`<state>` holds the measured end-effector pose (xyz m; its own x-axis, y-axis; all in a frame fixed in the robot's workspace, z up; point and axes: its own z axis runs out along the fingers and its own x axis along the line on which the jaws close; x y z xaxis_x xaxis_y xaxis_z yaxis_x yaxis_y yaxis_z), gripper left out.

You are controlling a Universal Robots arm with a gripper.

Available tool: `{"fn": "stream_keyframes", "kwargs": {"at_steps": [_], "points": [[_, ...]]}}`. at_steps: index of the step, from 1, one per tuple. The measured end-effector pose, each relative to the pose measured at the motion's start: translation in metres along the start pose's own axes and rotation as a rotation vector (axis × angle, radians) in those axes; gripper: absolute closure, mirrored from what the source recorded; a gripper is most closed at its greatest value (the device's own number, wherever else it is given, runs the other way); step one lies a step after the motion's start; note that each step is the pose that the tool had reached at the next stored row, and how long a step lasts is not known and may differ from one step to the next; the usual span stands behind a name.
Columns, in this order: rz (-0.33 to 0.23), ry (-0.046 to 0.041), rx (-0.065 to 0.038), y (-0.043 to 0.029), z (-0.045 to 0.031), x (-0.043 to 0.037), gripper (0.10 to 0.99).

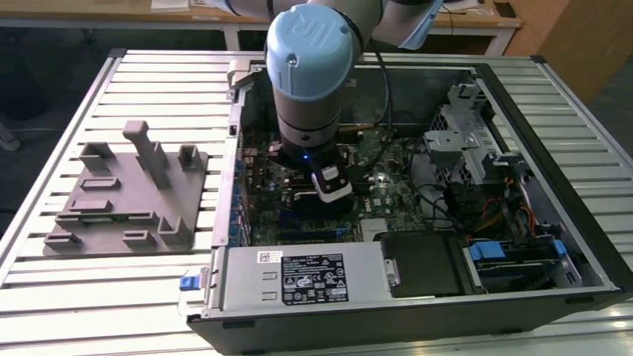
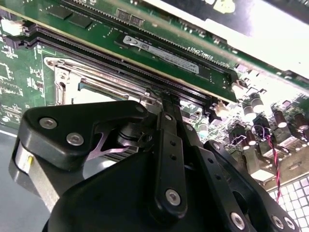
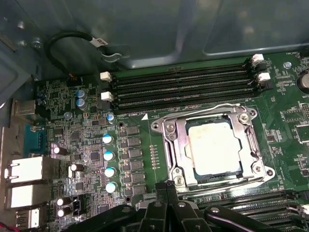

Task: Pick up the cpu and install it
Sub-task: 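Install the second cpu locking lever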

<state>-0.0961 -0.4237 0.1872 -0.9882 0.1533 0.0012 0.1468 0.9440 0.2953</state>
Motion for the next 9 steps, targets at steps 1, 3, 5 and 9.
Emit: {"fn": "stream_keyframes", "kwargs": {"at_steps": [1, 3, 5, 9], "points": [[0.0, 0.0, 0.0, 0.0, 0.0, 0.0, 0.98], [0.0, 0.0, 0.0, 0.0, -0.0001, 0.0001, 0.98], [0.0, -0.0002, 0.0, 0.0003, -0.0009, 0.0001, 0.98], [0.0, 0.0003, 0.002, 0.0008, -0.0039, 0.0002, 0.98]]}}
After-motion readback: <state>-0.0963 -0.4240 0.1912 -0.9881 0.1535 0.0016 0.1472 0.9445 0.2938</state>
